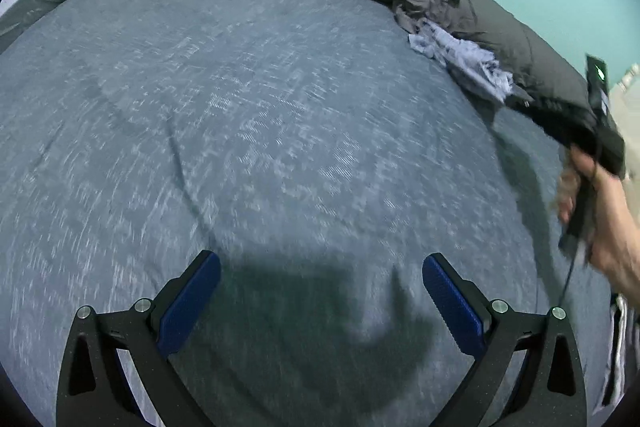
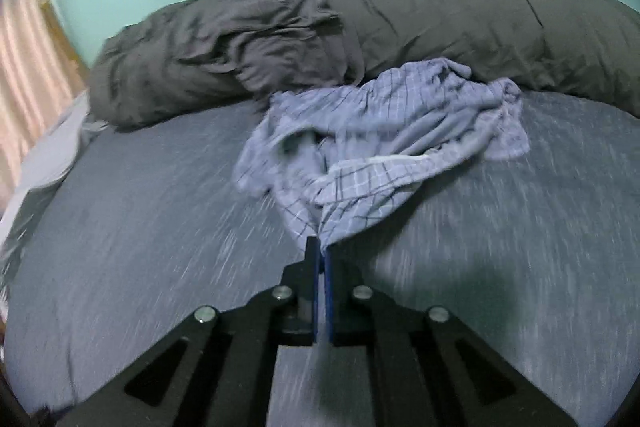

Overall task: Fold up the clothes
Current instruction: 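Move both tools toward the light blue plaid garment on the bed, then grasp the plaid garment's waistband with the right gripper and drag it closer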

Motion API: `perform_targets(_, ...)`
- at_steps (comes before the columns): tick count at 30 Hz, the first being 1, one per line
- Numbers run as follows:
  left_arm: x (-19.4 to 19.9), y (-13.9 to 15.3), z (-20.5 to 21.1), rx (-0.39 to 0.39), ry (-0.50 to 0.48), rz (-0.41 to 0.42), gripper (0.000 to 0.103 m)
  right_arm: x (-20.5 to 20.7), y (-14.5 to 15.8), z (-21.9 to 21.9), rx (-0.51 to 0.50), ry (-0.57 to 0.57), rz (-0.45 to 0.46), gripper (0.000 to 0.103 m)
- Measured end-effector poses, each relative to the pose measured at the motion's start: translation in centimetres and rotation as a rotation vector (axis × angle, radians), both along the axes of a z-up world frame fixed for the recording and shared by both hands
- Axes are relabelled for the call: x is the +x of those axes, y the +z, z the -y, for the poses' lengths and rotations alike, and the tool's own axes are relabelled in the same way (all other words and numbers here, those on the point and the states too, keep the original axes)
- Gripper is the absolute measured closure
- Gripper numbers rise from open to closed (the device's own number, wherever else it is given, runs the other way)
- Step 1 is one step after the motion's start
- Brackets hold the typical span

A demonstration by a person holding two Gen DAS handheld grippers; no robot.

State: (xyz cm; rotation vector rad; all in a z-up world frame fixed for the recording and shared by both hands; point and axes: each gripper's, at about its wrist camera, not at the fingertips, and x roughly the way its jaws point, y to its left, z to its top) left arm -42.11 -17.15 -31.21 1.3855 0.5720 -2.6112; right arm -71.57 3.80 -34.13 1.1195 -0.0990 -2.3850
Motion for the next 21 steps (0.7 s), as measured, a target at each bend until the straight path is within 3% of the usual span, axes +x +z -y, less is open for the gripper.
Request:
perform_targets(8,5.7,0.8,-3.8,-0.005,-0.040,-0.041,0.000,13.6,1.4,-5.1,-0.140,-0.003,0.041,0.101)
perform_targets(14,9.6,0.3,-6.6,-0.026,-0.084,-0.061,0.000,24.2,1.6,-8.3,-0.170,0.026,0.028,0.101)
perform_targets(21,12.6,1.9,-6.9,-0.052,-0.090,-0.118,0.000,32.8,1.3,-10.9,-0.196,0.014,0.004,0.101)
